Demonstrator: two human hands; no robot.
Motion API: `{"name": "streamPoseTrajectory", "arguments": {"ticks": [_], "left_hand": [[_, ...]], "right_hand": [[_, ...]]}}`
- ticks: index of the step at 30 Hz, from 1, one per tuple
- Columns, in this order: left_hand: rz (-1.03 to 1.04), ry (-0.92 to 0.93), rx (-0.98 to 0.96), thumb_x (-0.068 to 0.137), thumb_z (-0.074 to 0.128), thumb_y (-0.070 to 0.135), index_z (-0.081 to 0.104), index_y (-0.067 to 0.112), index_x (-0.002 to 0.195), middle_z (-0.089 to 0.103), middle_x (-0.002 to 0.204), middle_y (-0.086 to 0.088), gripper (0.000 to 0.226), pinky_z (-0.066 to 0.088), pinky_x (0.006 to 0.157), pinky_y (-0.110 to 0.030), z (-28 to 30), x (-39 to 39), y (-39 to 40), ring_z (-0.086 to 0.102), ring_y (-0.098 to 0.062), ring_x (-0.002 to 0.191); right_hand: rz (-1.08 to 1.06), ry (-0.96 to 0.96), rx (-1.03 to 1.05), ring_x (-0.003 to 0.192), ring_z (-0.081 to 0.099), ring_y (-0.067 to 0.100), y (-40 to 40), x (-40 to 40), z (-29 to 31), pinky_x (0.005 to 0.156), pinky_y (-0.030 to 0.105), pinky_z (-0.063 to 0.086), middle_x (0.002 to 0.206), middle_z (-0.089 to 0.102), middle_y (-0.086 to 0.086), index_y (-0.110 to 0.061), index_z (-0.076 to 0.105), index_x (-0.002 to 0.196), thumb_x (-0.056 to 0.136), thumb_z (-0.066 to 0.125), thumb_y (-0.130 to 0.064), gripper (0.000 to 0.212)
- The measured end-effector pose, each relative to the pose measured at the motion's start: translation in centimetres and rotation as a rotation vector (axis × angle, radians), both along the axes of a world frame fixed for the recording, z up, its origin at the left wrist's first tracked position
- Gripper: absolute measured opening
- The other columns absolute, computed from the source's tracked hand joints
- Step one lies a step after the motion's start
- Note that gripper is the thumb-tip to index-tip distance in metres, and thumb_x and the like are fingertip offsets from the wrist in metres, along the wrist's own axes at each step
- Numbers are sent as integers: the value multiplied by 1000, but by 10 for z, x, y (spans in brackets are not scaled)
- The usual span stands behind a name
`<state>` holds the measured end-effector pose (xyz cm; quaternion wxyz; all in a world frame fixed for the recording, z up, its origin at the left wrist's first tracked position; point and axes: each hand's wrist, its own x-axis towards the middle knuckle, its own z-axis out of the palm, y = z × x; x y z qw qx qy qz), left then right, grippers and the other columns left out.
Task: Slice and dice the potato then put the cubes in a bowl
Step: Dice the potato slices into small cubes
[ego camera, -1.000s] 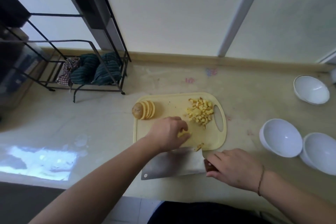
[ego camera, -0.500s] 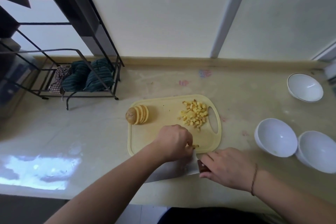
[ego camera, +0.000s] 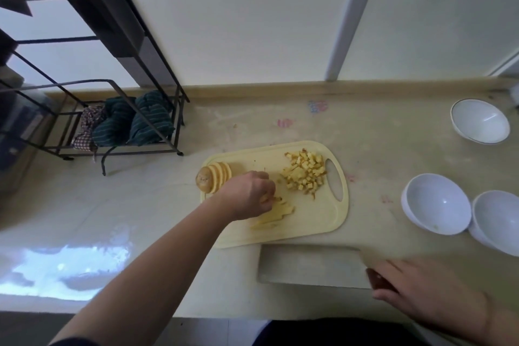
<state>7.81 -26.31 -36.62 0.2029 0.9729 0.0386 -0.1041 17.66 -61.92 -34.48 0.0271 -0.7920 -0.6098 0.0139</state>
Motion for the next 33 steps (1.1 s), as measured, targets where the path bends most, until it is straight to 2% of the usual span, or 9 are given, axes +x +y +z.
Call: {"name": "streamPoseTrajectory", "arguments": {"ticks": [2, 5, 7, 11, 14, 19, 24, 27, 33], "left_hand": [[-2, -24, -18, 90, 67, 36, 71, 15, 98, 61, 97, -1, 23, 54, 63, -35, -2, -6, -1, 62, -26, 82], [-16, 23, -20, 85, 67, 56, 67, 15, 113, 60, 109, 0, 49, 57, 67, -38, -1, -17, -5, 62, -24, 89], [-35, 74, 43, 81, 70, 63, 59, 16, 125, 56, 119, 0, 65, 57, 71, -39, -1, -24, -11, 60, -23, 95], [29, 74, 65, 89, 70, 55, 50, 15, 142, 50, 135, -4, 70, 56, 78, -40, -4, -34, -21, 62, -27, 100], [120, 79, 42, 92, 69, 52, 49, 13, 144, 48, 136, -6, 68, 58, 79, -44, -9, -38, -28, 65, -34, 94], [303, 34, -47, 88, 76, 46, 55, 12, 137, 49, 132, -7, 64, 56, 76, -44, -18, -41, -42, 65, -37, 86], [275, -10, -34, 74, 88, 43, 56, 8, 137, 52, 132, -12, 80, 56, 62, -40, -21, -50, -38, 66, -34, 73], [240, 13, 3, 75, 89, 39, 49, 11, 146, 46, 140, -10, 85, 55, 64, -40, -20, -57, -35, 66, -35, 74], [258, -50, -138, 69, 93, 26, 63, 8, 129, 57, 129, -13, 70, 57, 56, -38, -26, -59, -30, 64, -29, 60]], "right_hand": [[-177, 122, -30, 46, 53, 2, -21, 3, 8, 44, 22, 46, 59, 61, -17, -34, 58, 77, 92, 17, -68, 55], [-351, 258, -39, 58, 46, -3, -25, 1, 30, 61, 20, 40, 58, 54, -24, -37, 52, 75, 91, 26, -65, 41], [-372, 348, -22, 63, 47, -5, -13, -8, 36, 66, 16, 39, 56, 51, -24, -37, 50, 72, 89, 35, -59, 32], [-599, 937, 79, 51, 50, 5, 24, -31, 28, 54, 19, 38, 55, 56, -6, -28, 56, 78, 79, 37, -74, 50], [-664, 1161, 128, 48, 41, 9, 49, -41, 15, 51, 30, 34, 50, 47, -1, -21, 55, 78, 81, 42, -66, 47], [-719, 1160, 153, 45, 43, 8, 79, -51, 10, 53, 35, 38, 50, 51, -1, -25, 55, 78, 78, 39, -62, 40], [-747, 1109, 193, 42, 45, 9, 80, -57, 11, 53, 34, 41, 52, 54, 6, -29, 56, 79, 78, 39, -61, 36], [-771, 1063, 182, 40, 45, 9, 81, -57, 12, 52, 32, 43, 53, 56, 6, -33, 55, 79, 78, 37, -61, 33], [-744, 1044, 138, 42, 45, 8, 91, -62, 9, 51, 36, 43, 58, 57, 13, -36, 53, 78, 80, 35, -62, 32]]}}
